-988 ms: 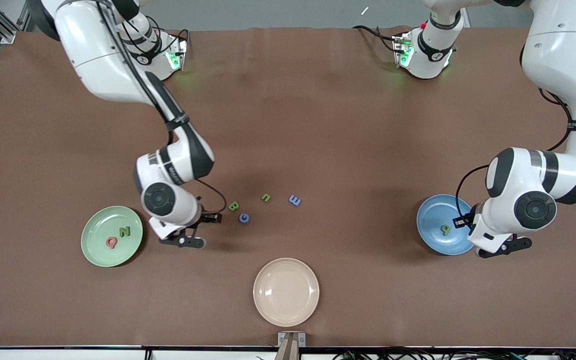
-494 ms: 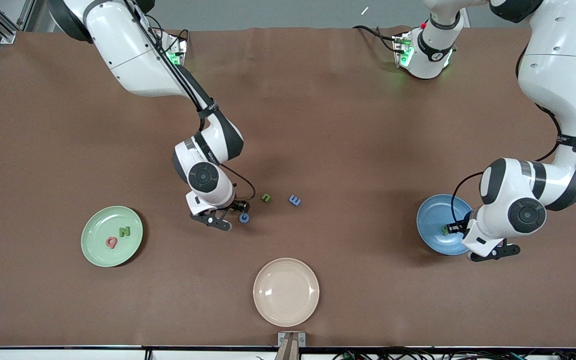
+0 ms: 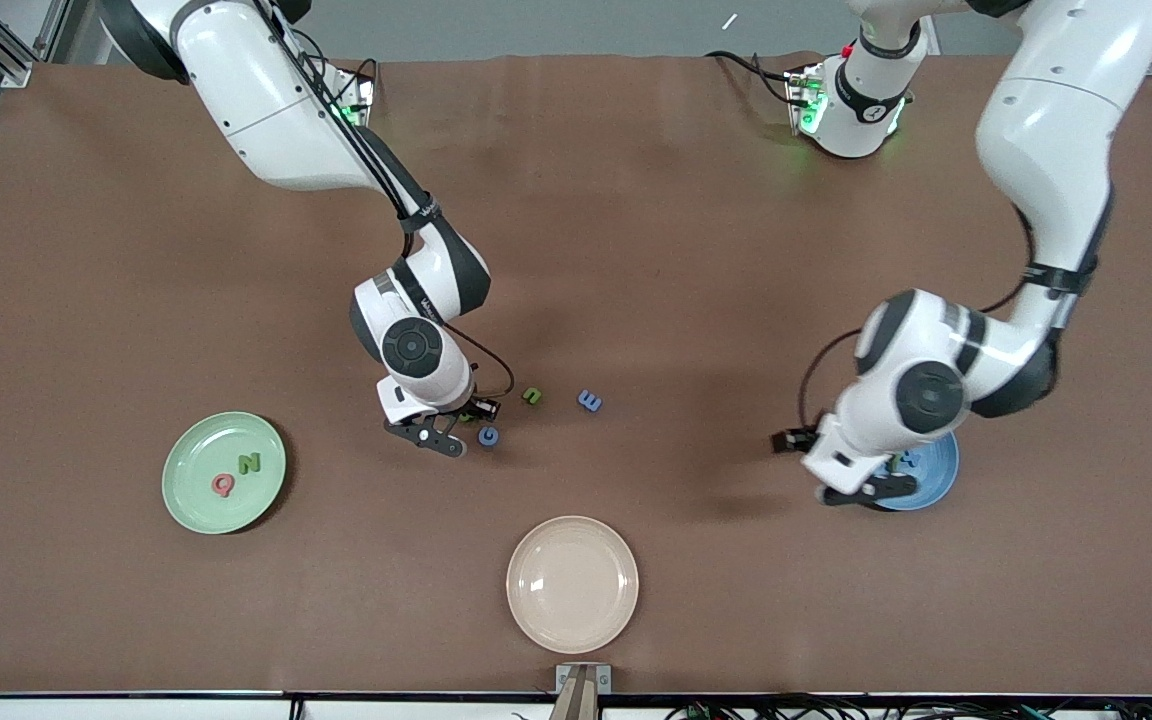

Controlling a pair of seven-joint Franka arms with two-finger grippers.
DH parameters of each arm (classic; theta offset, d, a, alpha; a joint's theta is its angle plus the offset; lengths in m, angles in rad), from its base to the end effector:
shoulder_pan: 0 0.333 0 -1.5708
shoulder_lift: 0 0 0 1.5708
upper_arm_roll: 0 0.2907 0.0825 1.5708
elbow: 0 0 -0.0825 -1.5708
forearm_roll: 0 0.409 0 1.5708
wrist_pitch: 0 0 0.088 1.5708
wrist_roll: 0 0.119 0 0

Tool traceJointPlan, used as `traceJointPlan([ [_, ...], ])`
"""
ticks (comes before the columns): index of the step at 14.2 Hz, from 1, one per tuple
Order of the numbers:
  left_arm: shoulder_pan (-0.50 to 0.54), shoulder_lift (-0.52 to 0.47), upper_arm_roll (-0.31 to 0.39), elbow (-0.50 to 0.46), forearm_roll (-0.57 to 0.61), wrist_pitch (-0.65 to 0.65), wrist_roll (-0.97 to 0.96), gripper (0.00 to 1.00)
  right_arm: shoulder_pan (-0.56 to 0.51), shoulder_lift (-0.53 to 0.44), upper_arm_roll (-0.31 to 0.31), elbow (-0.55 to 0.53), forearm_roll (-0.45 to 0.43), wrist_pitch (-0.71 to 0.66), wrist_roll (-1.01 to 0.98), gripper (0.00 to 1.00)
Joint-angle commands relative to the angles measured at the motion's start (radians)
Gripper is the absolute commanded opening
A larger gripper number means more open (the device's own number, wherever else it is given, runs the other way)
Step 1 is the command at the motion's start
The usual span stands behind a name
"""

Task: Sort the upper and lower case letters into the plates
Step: 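Grasp the green B with the right gripper while the left gripper grasps the m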

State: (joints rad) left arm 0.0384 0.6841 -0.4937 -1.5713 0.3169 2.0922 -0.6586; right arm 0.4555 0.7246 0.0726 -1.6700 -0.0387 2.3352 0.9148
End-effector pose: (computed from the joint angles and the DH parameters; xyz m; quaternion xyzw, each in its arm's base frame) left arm 0.6451 -0.2563 0.2238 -0.9974 -0.0586 0.0410 0.0019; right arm 0.5839 0.3367 0.1290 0.9819 -0.1868 -0.0286 0.0108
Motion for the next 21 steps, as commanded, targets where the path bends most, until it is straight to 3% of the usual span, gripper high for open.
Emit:
traceJointPlan([
  [1, -0.148, 0.034, 0.015, 0.029, 0.011, 0.009, -0.139, 0.96, -0.008, -0.013, -0.005, -0.030, -0.006, 0.006, 0.009, 0.28],
  [4, -0.256, 0.097, 0.017, 0.077, 0.011, 0.073, -0.249, 0.82, -0.009, -0.020, -0.011, -0.025, -0.009, 0.001, -0.002, 0.14],
  [6, -0.305, 0.132, 0.021, 0.091, 0.008, 0.143, -0.381, 0.79, -0.024, -0.028, -0.020, -0.013, -0.010, -0.008, -0.054, 0.06],
  [8, -0.376, 0.166, 0.044, 0.149, 0.008, 0.147, -0.566, 0.75, -0.053, -0.057, -0.062, 0.019, -0.010, -0.063, -0.181, 0.05],
  [11, -0.503, 0.235, 0.136, 0.252, -0.002, 0.152, -0.778, 0.69, -0.110, -0.063, -0.134, 0.098, -0.019, -0.180, -0.474, 0.05],
  [12, -0.538, 0.265, 0.155, 0.290, -0.001, 0.152, -0.858, 0.69, -0.115, -0.063, -0.181, 0.108, -0.044, -0.183, -0.572, 0.05],
  [14, -0.572, 0.284, 0.182, 0.304, -0.001, 0.154, -0.944, 0.69, -0.121, -0.062, -0.250, 0.113, -0.114, -0.177, -0.721, 0.06],
  [17, -0.594, 0.288, 0.198, 0.304, 0.002, 0.184, -1.035, 0.65, -0.201, -0.051, -0.264, 0.112, -0.135, -0.146, -0.873, 0.07],
  [19, -0.611, 0.288, 0.234, 0.303, 0.002, 0.189, -1.044, 0.63, -0.247, -0.031, -0.263, 0.104, -0.130, -0.113, -0.933, 0.14],
  [20, -0.612, 0.296, 0.236, 0.301, 0.004, 0.189, -1.044, 0.61, -0.264, -0.021, -0.261, 0.102, -0.128, -0.112, -0.941, 0.25],
  [21, -0.611, 0.302, 0.241, 0.301, 0.002, 0.189, -1.041, 0.57, -0.267, -0.013, -0.260, 0.102, -0.127, -0.111, -0.941, 0.46],
])
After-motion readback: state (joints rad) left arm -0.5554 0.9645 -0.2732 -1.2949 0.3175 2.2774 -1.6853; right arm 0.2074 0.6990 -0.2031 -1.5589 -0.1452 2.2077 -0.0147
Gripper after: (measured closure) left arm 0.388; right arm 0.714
